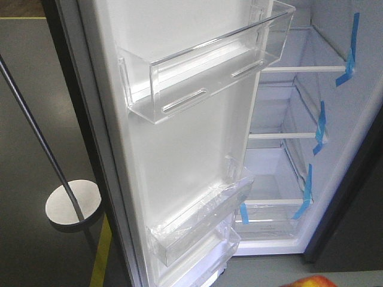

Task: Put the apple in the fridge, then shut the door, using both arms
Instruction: 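Raise the apple with the right gripper into the upper door bin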

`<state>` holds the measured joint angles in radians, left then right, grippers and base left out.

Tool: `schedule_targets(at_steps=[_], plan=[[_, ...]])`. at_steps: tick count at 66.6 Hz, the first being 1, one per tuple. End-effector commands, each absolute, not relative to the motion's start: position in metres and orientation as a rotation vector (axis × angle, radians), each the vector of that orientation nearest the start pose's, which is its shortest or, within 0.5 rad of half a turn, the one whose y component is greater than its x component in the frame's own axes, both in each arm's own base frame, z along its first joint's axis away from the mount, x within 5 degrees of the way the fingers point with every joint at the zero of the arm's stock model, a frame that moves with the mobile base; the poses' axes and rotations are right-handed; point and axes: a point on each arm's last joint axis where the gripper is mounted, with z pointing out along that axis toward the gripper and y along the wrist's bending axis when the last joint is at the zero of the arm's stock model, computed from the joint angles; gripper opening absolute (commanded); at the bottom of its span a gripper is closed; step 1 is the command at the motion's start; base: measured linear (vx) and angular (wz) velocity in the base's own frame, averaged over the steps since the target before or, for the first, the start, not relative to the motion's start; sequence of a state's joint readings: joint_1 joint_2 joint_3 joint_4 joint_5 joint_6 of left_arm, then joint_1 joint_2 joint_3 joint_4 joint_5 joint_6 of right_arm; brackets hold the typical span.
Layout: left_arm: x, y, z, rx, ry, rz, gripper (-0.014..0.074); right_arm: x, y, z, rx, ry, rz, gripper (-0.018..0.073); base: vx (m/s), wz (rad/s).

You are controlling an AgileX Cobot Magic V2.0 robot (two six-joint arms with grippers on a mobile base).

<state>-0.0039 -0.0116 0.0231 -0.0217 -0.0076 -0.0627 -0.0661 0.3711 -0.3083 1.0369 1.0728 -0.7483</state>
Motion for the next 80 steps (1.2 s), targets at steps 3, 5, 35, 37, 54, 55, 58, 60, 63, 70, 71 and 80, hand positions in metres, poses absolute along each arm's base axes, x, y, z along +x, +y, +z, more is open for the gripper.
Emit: schedule_targets(at_steps=[3,5,35,37,54,55,58,60,63,70,71,80], plan=[[0.055,0.000,0.209,-0.066,1.420,-0.076,-0.0006,0.061,0.066,0.306,-0.394,1.887,0.896,0.0272,0.00,0.00],[0.055,0.000,0.209,-0.066,1.420,-0.076,-0.0006,0.063,0.066,0.320,-0.422,1.854,0.873,0.0272,0.00,0.00],[0.055,0.000,0.209,-0.066,1.420,-0.076,-0.0006,0.117,0.063,0.472,-0.586,1.613,0.730,0.0272,0.00,0.00],[0.055,0.000,0.209,-0.066,1.420,-0.076,-0.0006,0.126,0.063,0.476,-0.592,1.618,0.735,0.0272,0.00,0.00],[0.055,0.000,0.209,-0.066,1.420,-0.076,-0.0006,0.176,0.061,0.517,-0.628,1.578,0.734,0.0272,0.00,0.00],[0.055,0.000,0.209,-0.066,1.420,-0.076,-0.0006,0.178,0.061,0.521,-0.630,1.569,0.732,0.0272,0.00,0.00],[0.055,0.000,0.209,-0.066,1.420,-0.076,-0.0006,0.188,0.061,0.526,-0.629,1.563,0.735,0.0274,0.00,0.00],[0.055,0.000,0.209,-0.066,1.420,-0.076,-0.0006,0.196,0.060,0.528,-0.627,1.566,0.739,0.0274,0.00,0.00],[0.055,0.000,0.209,-0.066,1.420,-0.076,-0.0006,0.204,0.060,0.531,-0.625,1.562,0.750,0.0276,0.00,0.00],[0.055,0.000,0.209,-0.066,1.420,-0.076,-0.0006,0.220,0.065,0.538,-0.642,1.544,0.766,0.0277,0.00,0.00],[0.055,0.000,0.209,-0.066,1.420,-0.076,-0.0006,0.223,0.066,0.539,-0.646,1.541,0.764,0.0277,0.00,0.00],[0.055,0.000,0.209,-0.066,1.420,-0.076,-0.0006,0.249,0.085,0.542,-0.661,1.544,0.699,0.0277,0.00,0.00]])
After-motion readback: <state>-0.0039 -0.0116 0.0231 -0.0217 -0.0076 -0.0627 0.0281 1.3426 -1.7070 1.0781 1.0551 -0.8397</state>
